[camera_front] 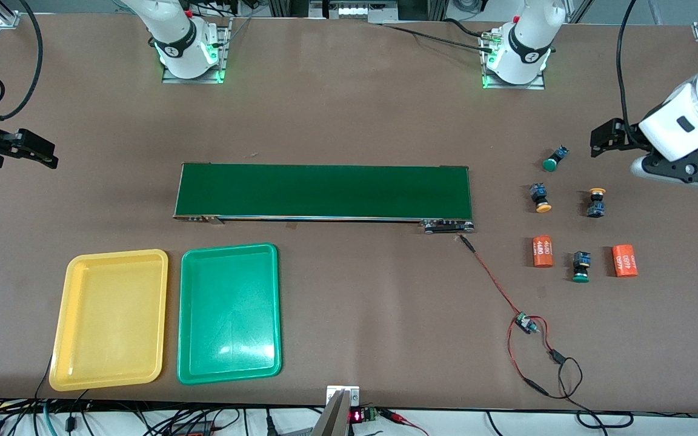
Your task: Sort buttons by color to trays
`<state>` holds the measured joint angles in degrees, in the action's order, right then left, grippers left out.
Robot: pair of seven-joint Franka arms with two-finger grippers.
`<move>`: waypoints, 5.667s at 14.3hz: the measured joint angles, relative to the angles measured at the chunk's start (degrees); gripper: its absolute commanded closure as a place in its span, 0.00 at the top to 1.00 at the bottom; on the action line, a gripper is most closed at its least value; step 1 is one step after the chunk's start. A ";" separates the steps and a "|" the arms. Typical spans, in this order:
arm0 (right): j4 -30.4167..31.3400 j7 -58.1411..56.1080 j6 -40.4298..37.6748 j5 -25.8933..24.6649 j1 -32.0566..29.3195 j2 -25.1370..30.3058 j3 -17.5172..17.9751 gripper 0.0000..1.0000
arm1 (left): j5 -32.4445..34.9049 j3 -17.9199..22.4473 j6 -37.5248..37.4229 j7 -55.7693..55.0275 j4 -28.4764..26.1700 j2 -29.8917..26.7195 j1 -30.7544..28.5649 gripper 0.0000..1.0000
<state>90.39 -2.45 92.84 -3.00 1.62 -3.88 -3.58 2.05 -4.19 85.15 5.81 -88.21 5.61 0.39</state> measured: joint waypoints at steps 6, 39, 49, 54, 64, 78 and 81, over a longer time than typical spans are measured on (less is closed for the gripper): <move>0.00 0.00 -0.02 0.00 -0.01 0.00 0.00 1.00 | 0.00 0.35 -0.28 0.00 -0.45 7.32 -1.98 1.00; 0.02 0.00 -0.19 0.01 -0.08 0.00 -0.16 1.00 | 4.64 0.40 48.94 -2.46 -16.49 29.34 -3.94 0.23; 0.03 0.00 -0.19 0.01 -0.08 0.00 -0.16 1.00 | 4.68 -7.91 32.29 0.17 -10.20 24.90 -3.53 0.19; 0.03 0.00 -0.19 0.01 -0.08 0.00 -0.16 1.00 | 4.73 -19.16 27.07 9.97 -7.63 23.58 -2.92 0.17; 0.03 0.00 -0.19 0.01 -0.09 0.00 -0.18 1.00 | 8.33 -27.38 31.82 34.35 -16.31 24.20 -2.61 0.14; 0.03 0.00 -0.19 0.01 -0.13 0.00 -0.20 1.00 | 11.97 -29.65 27.05 27.57 -15.56 19.28 -2.91 1.00; 0.03 0.00 -0.19 0.01 -0.14 0.00 -0.20 1.00 | 11.96 -29.60 23.22 10.26 -14.61 17.30 -4.88 1.00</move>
<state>90.42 -2.45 92.65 -2.99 1.48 -3.88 -3.78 14.01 -33.79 108.37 16.07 -102.82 22.90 -4.48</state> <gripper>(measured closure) 0.000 0.000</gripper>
